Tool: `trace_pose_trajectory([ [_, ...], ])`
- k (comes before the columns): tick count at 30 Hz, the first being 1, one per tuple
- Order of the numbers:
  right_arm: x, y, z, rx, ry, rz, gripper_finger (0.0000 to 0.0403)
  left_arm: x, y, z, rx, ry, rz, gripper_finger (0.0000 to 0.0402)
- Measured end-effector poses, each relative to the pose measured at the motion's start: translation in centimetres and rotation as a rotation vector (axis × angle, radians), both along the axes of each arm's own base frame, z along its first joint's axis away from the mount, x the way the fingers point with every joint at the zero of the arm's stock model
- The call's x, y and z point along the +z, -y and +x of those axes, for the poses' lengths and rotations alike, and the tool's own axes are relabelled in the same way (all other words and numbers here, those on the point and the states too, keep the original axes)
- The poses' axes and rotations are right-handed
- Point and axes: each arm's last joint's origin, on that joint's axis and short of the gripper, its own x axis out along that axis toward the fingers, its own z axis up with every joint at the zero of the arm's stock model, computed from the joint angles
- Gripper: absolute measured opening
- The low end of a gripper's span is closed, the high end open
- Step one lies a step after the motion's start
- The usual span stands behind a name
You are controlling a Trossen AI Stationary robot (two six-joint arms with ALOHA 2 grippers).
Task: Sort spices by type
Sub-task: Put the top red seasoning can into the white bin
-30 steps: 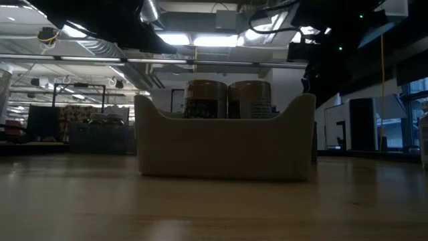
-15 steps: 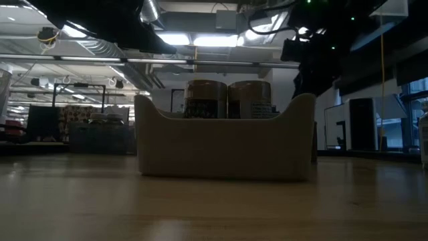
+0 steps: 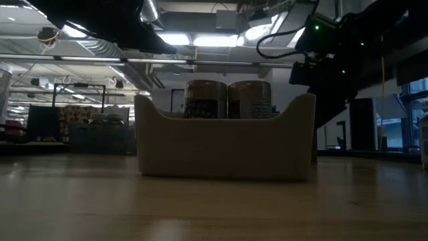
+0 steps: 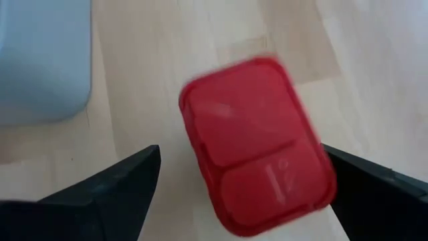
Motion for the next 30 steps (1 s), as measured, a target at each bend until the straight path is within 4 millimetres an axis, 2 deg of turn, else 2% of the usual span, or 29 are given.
trace_pose_trajectory([
  [7,-0.9,0.0,-0.2,-0.037,0.001,0.026,0.0386,0.1,0.0,0.0,0.0,0.011,0.0,0.0239],
  [17,-2.5,0.1,0.7,-0.074,0.005,0.051,0.0378,0.1,0.0,0.0,-0.004,0.011,0.012,0.0239],
  [20,-2.5,0.1,0.8,-0.073,0.011,0.049,0.0341,0.1,0.0,0.0,-0.004,0.011,0.013,0.0239],
  [26,-2.5,0.1,0.8,-0.058,0.01,0.039,0.0207,0.1,0.0,0.0,-0.004,0.011,0.013,0.0239],
  [30,-2.1,0.1,0.7,-0.034,0.004,0.021,0.0201,0.1,0.0,0.0,-0.001,0.013,0.002,0.0239],
])
